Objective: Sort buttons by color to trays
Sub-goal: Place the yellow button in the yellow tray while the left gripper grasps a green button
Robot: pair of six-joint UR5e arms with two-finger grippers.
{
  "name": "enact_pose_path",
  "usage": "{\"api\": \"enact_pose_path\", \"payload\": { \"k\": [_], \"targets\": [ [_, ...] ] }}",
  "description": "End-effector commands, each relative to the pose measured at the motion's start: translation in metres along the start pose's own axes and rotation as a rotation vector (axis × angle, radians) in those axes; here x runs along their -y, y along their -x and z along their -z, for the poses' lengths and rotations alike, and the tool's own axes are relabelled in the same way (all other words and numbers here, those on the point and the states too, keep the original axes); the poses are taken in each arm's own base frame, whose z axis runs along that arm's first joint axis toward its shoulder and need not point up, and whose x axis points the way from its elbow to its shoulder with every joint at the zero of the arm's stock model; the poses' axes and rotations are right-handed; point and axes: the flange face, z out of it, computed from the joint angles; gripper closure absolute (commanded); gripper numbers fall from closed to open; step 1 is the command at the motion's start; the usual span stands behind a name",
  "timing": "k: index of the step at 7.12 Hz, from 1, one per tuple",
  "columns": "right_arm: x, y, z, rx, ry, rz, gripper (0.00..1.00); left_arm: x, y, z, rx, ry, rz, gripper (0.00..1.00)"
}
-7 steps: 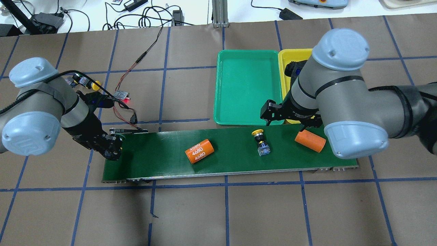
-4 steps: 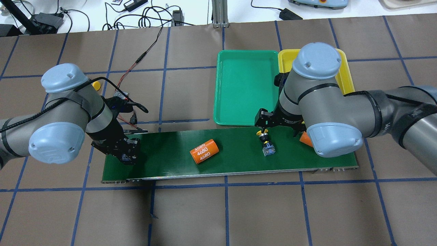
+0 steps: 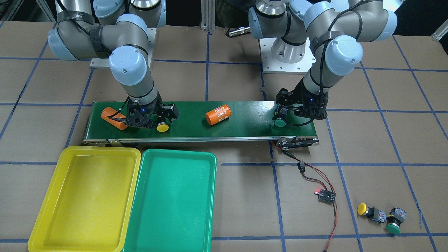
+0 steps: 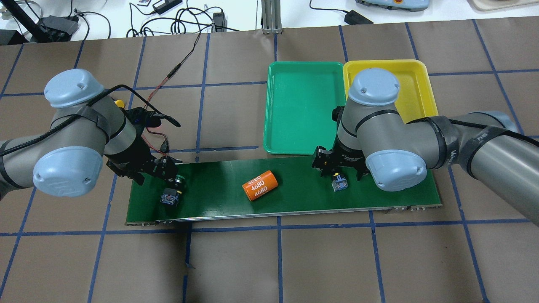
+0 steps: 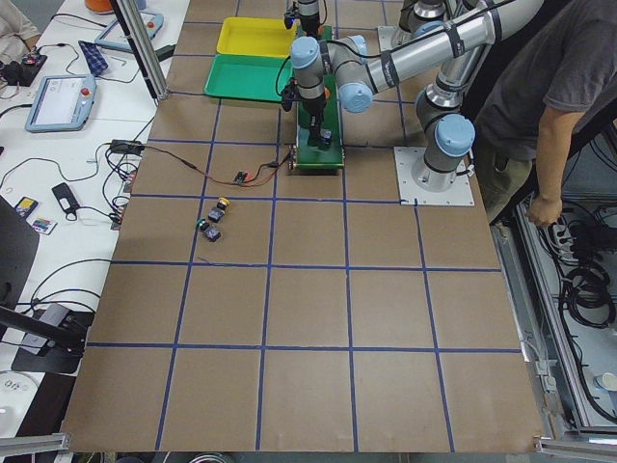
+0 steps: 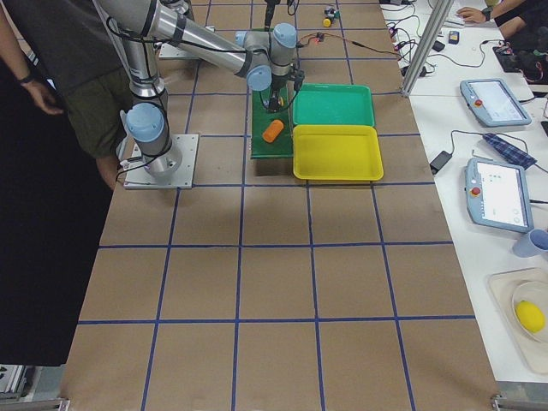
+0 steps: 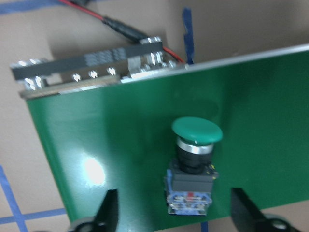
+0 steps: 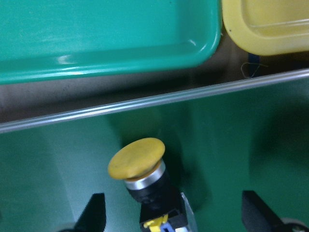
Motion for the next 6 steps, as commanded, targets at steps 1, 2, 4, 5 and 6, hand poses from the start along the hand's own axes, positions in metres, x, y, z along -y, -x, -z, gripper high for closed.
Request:
{"api": "enact_pose_path", "payload": {
  "k": [1,2,4,5,6],
  "targets": [
    [-0.002,-0.002,-0.006,-0.01,0.021,-0.005,0.75,0.045,0.081,0.032,-0.002,-0.036,0.011,0.0],
    [-0.005,-0.004,-0.007,-0.015,0.043,-0.01,1.0,0.082,0.111,0.048,0.017,-0.047,-0.124,0.0],
    [-0.004,-0.006,0.004,-0.008,0.03,-0.016,1.0,0.149,0.168,0.047,0.082,-0.024,-0.191,0.0],
    [-0.003,-0.007,0.024,0.005,-0.011,-0.02,1.0,0.167,0.205,0.039,0.084,-0.019,-0.298,0.0],
    [0.003,-0.01,0.04,0.0,-0.047,-0.026,1.0,0.177,0.25,0.025,0.07,-0.015,-0.317,0.0]
  ]
}}
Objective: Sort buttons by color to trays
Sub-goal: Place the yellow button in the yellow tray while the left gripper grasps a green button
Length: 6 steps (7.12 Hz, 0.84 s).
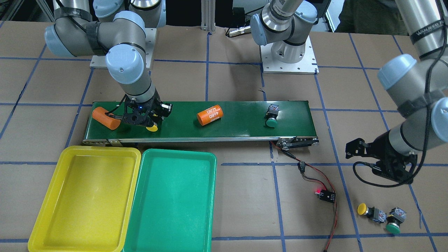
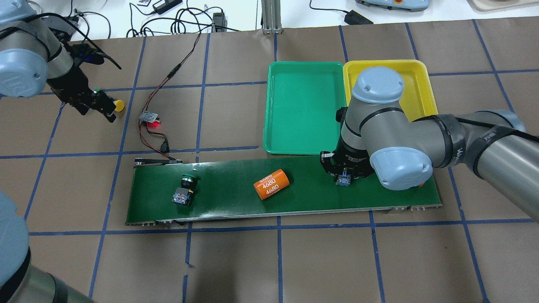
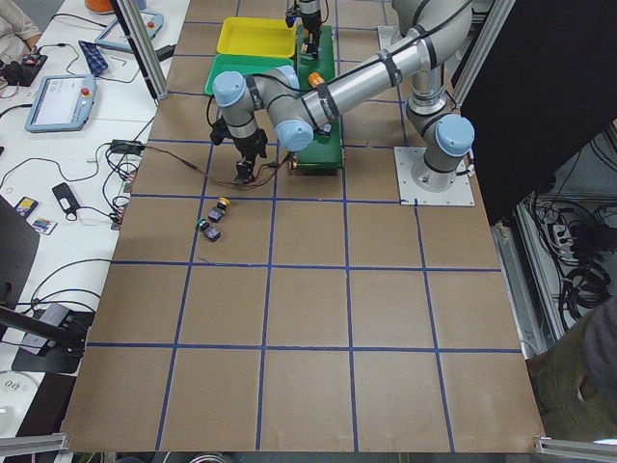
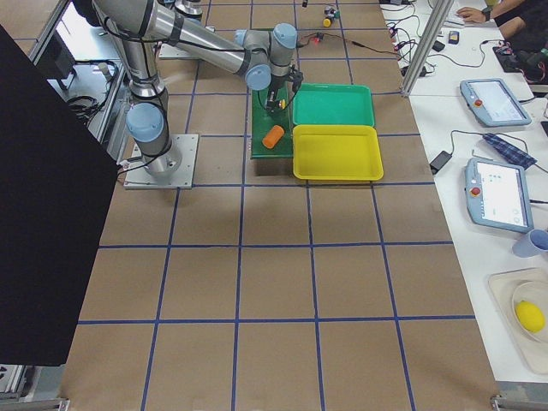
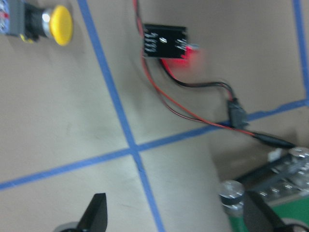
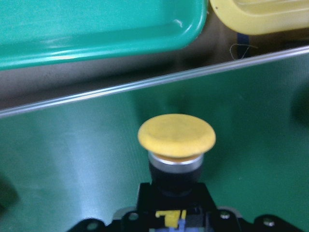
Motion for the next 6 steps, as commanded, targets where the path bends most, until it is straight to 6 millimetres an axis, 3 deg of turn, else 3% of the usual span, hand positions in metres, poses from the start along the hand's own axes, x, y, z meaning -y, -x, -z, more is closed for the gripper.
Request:
{"api": "enact_pose_path", "payload": {
  "k": [1,3,4,5,6],
  "targets": [
    [0.02,-0.008,0.035,0.017,-0.086,-0.028,1.0,0.014,0.086,-0.029,0.017,-0.019,-0.109,0.0],
    [0.077,-0.047,0.092,0.056,-0.194,-0.109,1.0,0.047,0.124,-0.042,0.047,-0.034,-0.293,0.0],
    [0.118,-0.053,0.086,0.057,-0.246,-0.128,1.0,0.06,0.148,-0.06,0.081,-0.059,-0.3,0.0],
    [0.149,-0.065,0.075,-0.026,-0.3,-0.136,1.0,0.057,0.173,-0.08,0.087,-0.064,-0.278,0.0],
    [0.175,-0.067,0.073,-0.072,-0.368,-0.083,1.0,0.052,0.185,-0.094,0.079,-0.066,-0.263,0.0]
  ]
}}
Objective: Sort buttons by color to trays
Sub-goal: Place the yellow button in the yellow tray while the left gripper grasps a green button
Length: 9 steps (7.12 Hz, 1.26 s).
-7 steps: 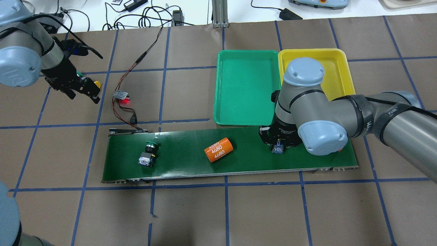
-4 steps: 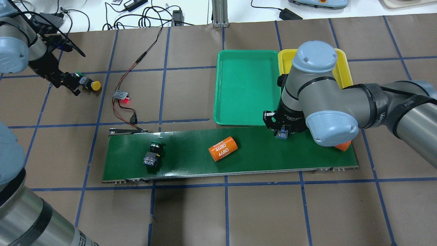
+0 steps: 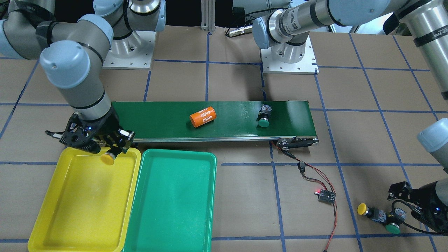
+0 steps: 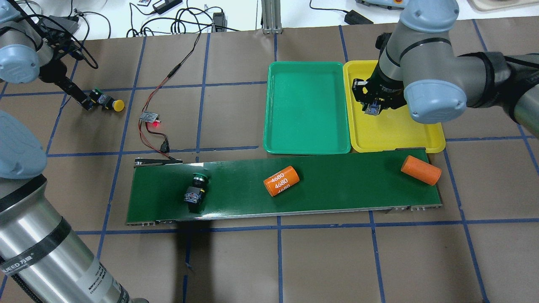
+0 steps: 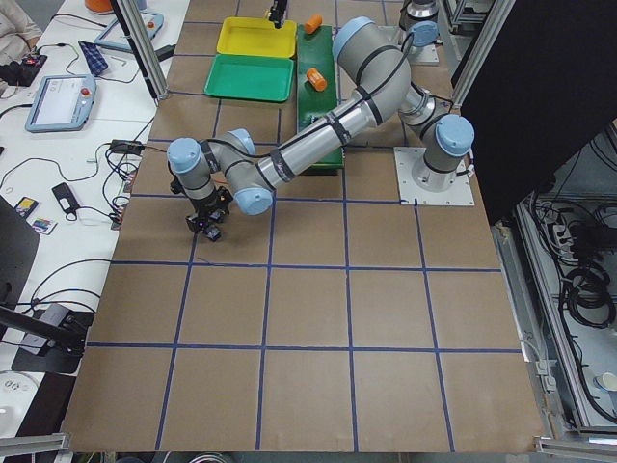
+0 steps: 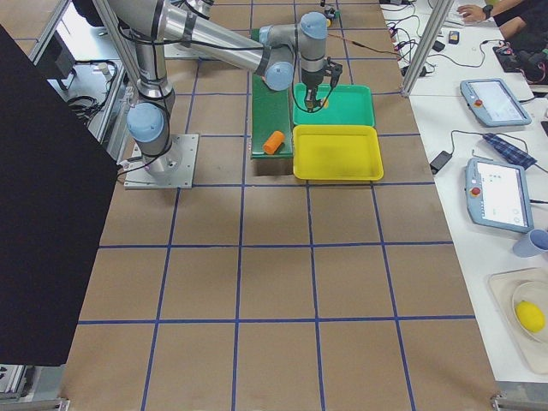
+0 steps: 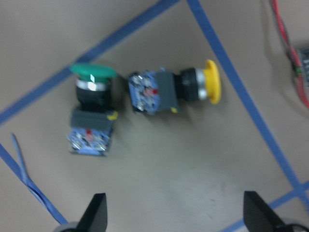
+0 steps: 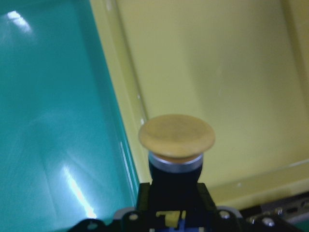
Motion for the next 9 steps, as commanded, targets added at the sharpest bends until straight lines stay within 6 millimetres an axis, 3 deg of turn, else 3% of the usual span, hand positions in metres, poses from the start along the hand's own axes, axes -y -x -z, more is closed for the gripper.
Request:
{"api": "enact_pose_path", "payload": {
  "k": [1,3,4,5,6,7,8,9],
  "targets": [
    [0.056,-0.008,-0.034,-0.055,-0.079,0.065,1.0,-0.009,0.017,-0.025,-0.004,-0.008,0.012,0.0],
    [0.074,-0.03,-0.083,-0.063,-0.038,0.053,0.99,-0.005,0.014,-0.025,-0.007,-0.006,0.023,0.21],
    [0.078,-0.033,-0.098,-0.06,-0.047,0.083,0.78,-0.003,0.013,-0.026,-0.01,-0.007,0.02,0.3],
    [0.078,-0.035,-0.104,-0.071,-0.042,0.087,0.42,-0.001,0.011,-0.026,-0.019,-0.021,0.023,0.37],
    [0.078,-0.033,-0.107,-0.06,-0.04,0.087,0.18,0.0,0.01,-0.026,-0.021,-0.02,0.023,0.38],
    [0.077,-0.034,-0.104,-0.06,-0.039,0.087,0.0,0.003,0.007,-0.026,-0.028,-0.017,0.018,0.45],
    [0.076,-0.034,-0.101,-0.065,-0.038,0.087,0.0,0.002,0.007,-0.023,-0.026,-0.018,0.019,0.56],
    [0.076,-0.034,-0.099,-0.063,-0.039,0.085,0.0,0.0,0.002,-0.008,-0.048,-0.007,0.025,0.75]
  ]
}}
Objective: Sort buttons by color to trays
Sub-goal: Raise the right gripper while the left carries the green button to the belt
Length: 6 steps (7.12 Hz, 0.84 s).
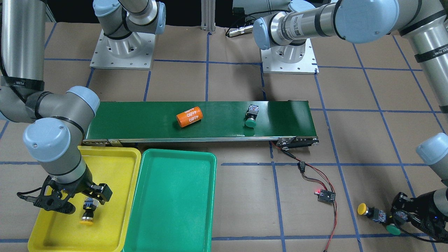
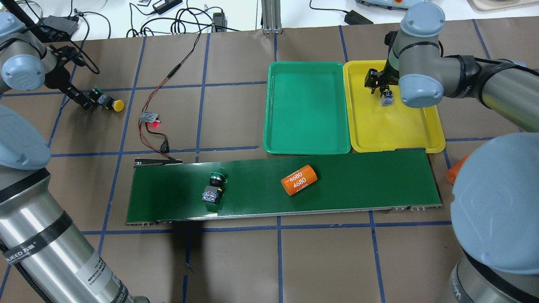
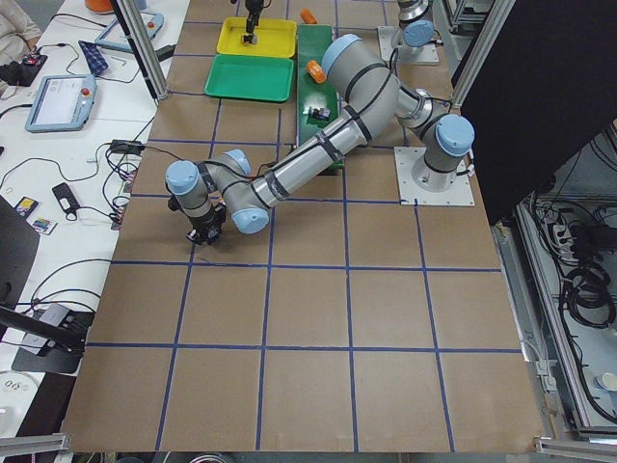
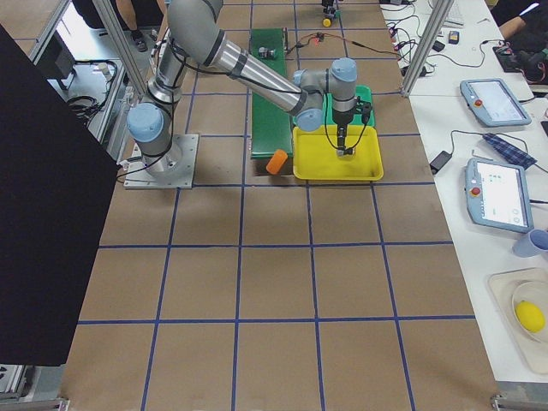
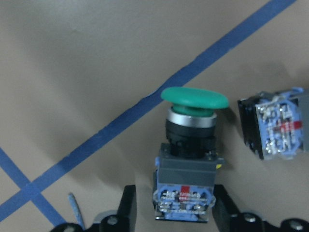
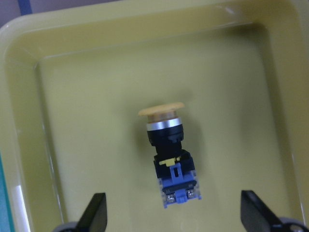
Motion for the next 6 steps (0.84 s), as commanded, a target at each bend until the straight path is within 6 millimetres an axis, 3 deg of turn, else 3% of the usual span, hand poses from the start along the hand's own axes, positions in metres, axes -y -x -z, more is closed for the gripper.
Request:
{"api": "enact_pose_path", "payload": {
  "k": [1,2,3,4,6],
  "targets": [
    [0.0,-0.003,0.019,0.002,-0.023,-0.006,0.0,-0.003,-0.009,0.02,-0.048,0.005,0.059,0.87],
    [-0.009,-0.003,0.041,0.003,-0.001,-0.004,0.0,-0.003,-0.012,0.029,-0.045,0.005,0.065,0.9],
    [-0.03,-0.008,0.078,-0.002,0.045,0.0,0.0,-0.006,-0.017,0.045,-0.045,0.009,0.071,0.91],
    [-0.064,-0.013,0.119,-0.007,0.107,0.0,0.0,-0.013,-0.038,0.081,-0.109,0.047,0.163,0.92],
    [-0.135,-0.023,0.218,0.034,0.176,-0.001,0.0,0.008,-0.125,0.141,-0.151,0.11,0.304,0.96]
  ]
}}
